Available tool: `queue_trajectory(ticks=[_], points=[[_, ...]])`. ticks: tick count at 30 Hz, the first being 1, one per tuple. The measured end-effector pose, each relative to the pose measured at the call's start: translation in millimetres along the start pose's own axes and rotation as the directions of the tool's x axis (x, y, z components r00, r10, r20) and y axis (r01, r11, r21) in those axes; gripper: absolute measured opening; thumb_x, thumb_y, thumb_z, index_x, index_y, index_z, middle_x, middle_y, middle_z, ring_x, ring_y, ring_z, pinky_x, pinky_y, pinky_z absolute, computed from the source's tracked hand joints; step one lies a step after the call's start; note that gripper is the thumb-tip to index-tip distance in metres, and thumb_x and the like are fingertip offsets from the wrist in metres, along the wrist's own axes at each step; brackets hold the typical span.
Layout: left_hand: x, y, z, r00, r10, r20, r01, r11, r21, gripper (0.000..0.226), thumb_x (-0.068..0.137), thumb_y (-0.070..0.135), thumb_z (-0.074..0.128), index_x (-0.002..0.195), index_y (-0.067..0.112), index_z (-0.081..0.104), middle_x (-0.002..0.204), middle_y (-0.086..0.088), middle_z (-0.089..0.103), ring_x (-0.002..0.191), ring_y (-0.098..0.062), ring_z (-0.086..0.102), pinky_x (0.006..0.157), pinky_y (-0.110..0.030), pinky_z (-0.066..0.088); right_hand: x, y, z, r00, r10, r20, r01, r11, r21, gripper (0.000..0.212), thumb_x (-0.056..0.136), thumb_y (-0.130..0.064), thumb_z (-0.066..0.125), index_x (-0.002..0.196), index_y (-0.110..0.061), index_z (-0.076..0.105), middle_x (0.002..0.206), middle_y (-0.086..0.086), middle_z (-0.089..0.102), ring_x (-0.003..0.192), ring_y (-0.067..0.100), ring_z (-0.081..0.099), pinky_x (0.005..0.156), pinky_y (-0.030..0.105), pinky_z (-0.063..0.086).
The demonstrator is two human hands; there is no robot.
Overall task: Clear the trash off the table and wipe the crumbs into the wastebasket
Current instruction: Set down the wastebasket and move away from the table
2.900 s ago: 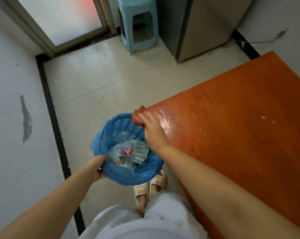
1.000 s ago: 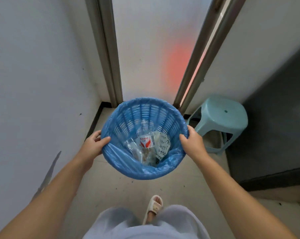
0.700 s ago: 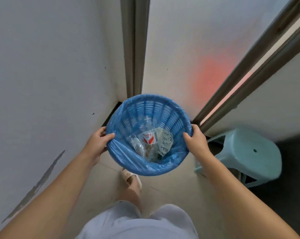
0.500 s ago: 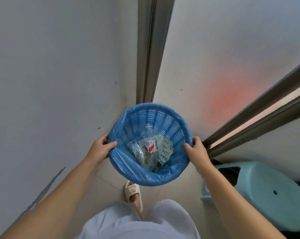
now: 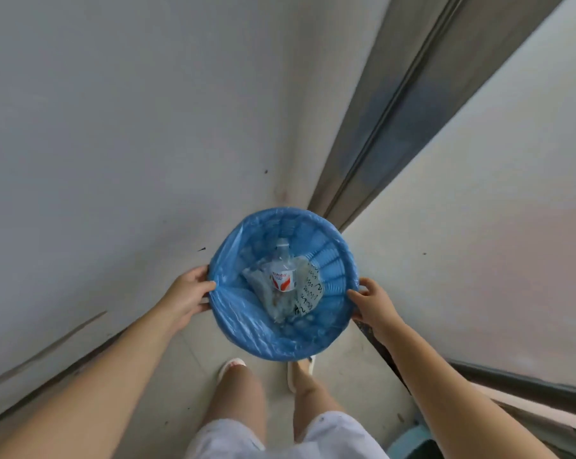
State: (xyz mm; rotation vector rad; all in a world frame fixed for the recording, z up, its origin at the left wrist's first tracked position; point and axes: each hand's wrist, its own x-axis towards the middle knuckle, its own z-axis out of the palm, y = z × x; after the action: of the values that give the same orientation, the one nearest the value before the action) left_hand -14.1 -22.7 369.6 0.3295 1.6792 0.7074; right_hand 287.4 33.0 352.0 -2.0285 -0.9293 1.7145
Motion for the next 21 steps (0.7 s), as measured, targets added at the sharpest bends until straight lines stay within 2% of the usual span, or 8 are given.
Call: queue_trajectory(ticks=[2, 4, 7, 9, 12, 13, 16, 21], points=[[36.2, -5.9, 19.1, 0.996, -0.03, -0.088, 0.027, 0.999, -0.04, 0.044, 0.091, -0.005, 0.046, 0.133, 0.01, 0.047, 0.107, -0.008, 0.061, 0.083, -0.02, 0.06, 0.064, -0.029, 0.051, 48.0, -4.5, 2.7, 0.999, 0.026, 0.04, -0.024, 0.998, -0.052, 0.027, 0.089, -0.003, 0.051, 0.115, -0.011, 0.049, 0.093, 0.006, 0.066, 0.083, 0.023, 0.067, 0.056, 0.024, 0.058], [79.0, -16.6, 34.5, 0.986, -0.07, -0.151, 0.058, 0.995, -0.084, 0.047, 0.09, -0.009, 0.044, 0.133, 0.011, 0.046, 0.095, -0.003, 0.06, 0.079, -0.018, 0.059, 0.065, -0.03, 0.051, 96.5, -5.4, 8.5, 0.993, 0.057, 0.103, -0.045, 0.992, -0.115, 0.034, 0.088, -0.003, 0.053, 0.117, -0.018, 0.045, 0.097, 0.004, 0.065, 0.084, 0.02, 0.067, 0.057, 0.023, 0.058], [153.1, -42.5, 52.5, 0.976, -0.117, -0.181, 0.096, 0.988, -0.123, 0.05, 0.088, -0.01, 0.046, 0.132, 0.013, 0.046, 0.088, 0.001, 0.06, 0.076, -0.018, 0.06, 0.066, -0.033, 0.052, 174.0, 7.6, 22.5, 0.982, 0.08, 0.17, -0.046, 0.979, -0.197, 0.045, 0.088, 0.0, 0.053, 0.125, -0.024, 0.042, 0.107, 0.003, 0.061, 0.092, 0.023, 0.065, 0.064, 0.027, 0.058], [206.1, -63.8, 63.2, 0.973, -0.133, -0.187, 0.108, 0.984, -0.14, 0.044, 0.088, -0.01, 0.047, 0.124, 0.016, 0.049, 0.085, 0.001, 0.059, 0.074, -0.016, 0.059, 0.063, -0.03, 0.051, 230.1, 25.7, 36.2, 0.983, 0.053, 0.178, -0.012, 0.975, -0.223, 0.044, 0.089, -0.001, 0.052, 0.123, -0.027, 0.042, 0.106, 0.0, 0.059, 0.096, 0.025, 0.062, 0.072, 0.032, 0.058], [277.5, -101.2, 75.7, 0.968, -0.141, -0.208, 0.11, 0.982, -0.155, 0.034, 0.089, -0.009, 0.045, 0.099, 0.023, 0.052, 0.084, 0.002, 0.059, 0.073, -0.013, 0.058, 0.059, -0.025, 0.051, 307.7, 63.5, 62.9, 0.988, 0.005, 0.155, 0.038, 0.961, -0.272, 0.037, 0.092, -0.006, 0.05, 0.123, -0.026, 0.044, 0.108, 0.001, 0.058, 0.103, 0.027, 0.06, 0.088, 0.042, 0.053], [299.9, -113.2, 77.7, 0.968, -0.138, -0.208, 0.106, 0.982, -0.155, 0.035, 0.089, -0.009, 0.045, 0.099, 0.024, 0.051, 0.085, 0.001, 0.06, 0.073, -0.012, 0.058, 0.055, -0.023, 0.052, 331.2, 76.0, 72.0, 0.99, -0.004, 0.14, 0.044, 0.957, -0.285, 0.036, 0.093, -0.008, 0.049, 0.124, -0.025, 0.045, 0.108, 0.0, 0.057, 0.103, 0.027, 0.059, 0.091, 0.044, 0.052], [351.1, -143.8, 77.9, 0.964, -0.148, -0.219, 0.107, 0.977, -0.185, 0.038, 0.088, -0.009, 0.044, 0.107, 0.023, 0.051, 0.086, 0.003, 0.061, 0.073, -0.012, 0.059, 0.05, -0.021, 0.053, 386.7, 107.8, 94.4, 0.993, -0.005, 0.12, 0.044, 0.945, -0.323, 0.037, 0.094, -0.012, 0.048, 0.129, -0.023, 0.044, 0.116, 0.002, 0.057, 0.11, 0.029, 0.057, 0.094, 0.049, 0.05], [386.4, -169.7, 71.4, 0.973, -0.143, -0.181, 0.115, 0.981, -0.159, 0.048, 0.087, -0.007, 0.046, 0.129, 0.017, 0.05, 0.113, -0.006, 0.061, 0.084, -0.015, 0.06, 0.067, -0.029, 0.049, 424.0, 124.9, 109.5, 0.995, -0.067, 0.077, 0.092, 0.909, -0.407, 0.047, 0.091, -0.017, 0.051, 0.136, -0.017, 0.037, 0.13, 0.008, 0.055, 0.114, 0.03, 0.056, 0.092, 0.042, 0.051]])
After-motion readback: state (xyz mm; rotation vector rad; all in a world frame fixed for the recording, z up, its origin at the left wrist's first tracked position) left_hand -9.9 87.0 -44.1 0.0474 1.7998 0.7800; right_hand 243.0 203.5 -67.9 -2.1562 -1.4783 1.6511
